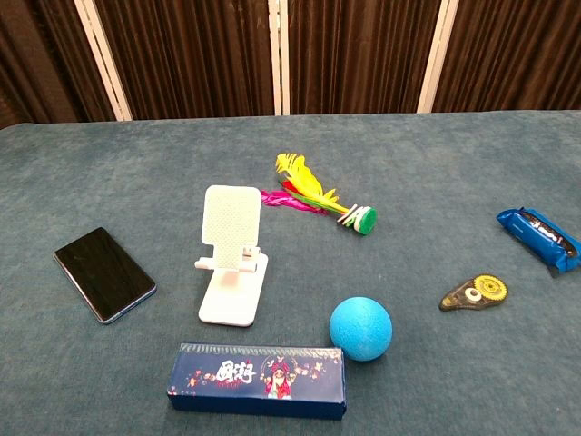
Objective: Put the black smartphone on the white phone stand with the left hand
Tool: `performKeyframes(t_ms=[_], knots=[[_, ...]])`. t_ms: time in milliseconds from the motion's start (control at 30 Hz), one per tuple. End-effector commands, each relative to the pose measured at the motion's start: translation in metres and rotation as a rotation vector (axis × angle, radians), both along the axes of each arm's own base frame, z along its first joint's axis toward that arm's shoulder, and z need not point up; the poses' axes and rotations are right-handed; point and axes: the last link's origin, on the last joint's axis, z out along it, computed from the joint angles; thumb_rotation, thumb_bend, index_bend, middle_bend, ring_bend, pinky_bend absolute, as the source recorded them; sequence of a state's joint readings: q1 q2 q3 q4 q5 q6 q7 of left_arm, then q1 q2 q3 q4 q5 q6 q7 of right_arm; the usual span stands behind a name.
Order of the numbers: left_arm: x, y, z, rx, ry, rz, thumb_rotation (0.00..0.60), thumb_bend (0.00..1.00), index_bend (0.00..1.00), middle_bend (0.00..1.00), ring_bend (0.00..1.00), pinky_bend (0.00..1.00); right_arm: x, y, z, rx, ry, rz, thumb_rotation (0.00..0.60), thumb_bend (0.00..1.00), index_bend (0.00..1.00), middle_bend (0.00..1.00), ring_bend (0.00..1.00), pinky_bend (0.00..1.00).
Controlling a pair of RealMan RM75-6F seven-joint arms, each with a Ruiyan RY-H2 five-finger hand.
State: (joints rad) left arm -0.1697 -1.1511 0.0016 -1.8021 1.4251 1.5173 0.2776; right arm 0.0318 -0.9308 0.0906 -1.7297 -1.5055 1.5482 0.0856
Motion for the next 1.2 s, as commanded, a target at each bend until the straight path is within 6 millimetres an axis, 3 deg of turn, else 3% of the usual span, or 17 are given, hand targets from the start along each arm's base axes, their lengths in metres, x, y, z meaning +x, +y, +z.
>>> performKeyframes(t_ms=[33,367,733,933,1200], knots=[[-0.002,0.001,0.001,-0.004,0.003,0.001,0.600,0.00,0.00,0.00,0.00,0.00,0.000,0.000,0.000,0.001,0.000,-0.001,0.600,0.00,0.00,0.00,0.00,0.00],[0.001,0.010,-0.007,-0.095,0.013,-0.043,0.600,0.00,0.00,0.00,0.00,0.00,0.000,0.001,0.000,0.001,0.003,-0.001,0.600,0.00,0.00,0.00,0.00,0.00],[0.007,0.091,-0.074,-0.441,0.227,-0.254,0.600,0.00,0.00,0.00,0.00,0.00,-0.011,-0.006,-0.001,-0.005,0.027,-0.061,0.600,0.00,0.00,0.00,0.00,0.00],[0.004,0.112,-0.104,-0.555,0.303,-0.327,0.600,0.00,0.08,0.00,0.00,0.00,-0.015,-0.010,-0.001,-0.010,0.020,-0.092,0.600,0.00,0.00,0.00,0.00,0.00],[0.006,0.133,-0.124,-0.625,0.380,-0.391,0.600,0.00,0.18,0.09,0.10,0.12,-0.023,-0.015,-0.001,-0.011,0.029,-0.130,0.600,0.00,0.00,0.00,0.00,0.00]])
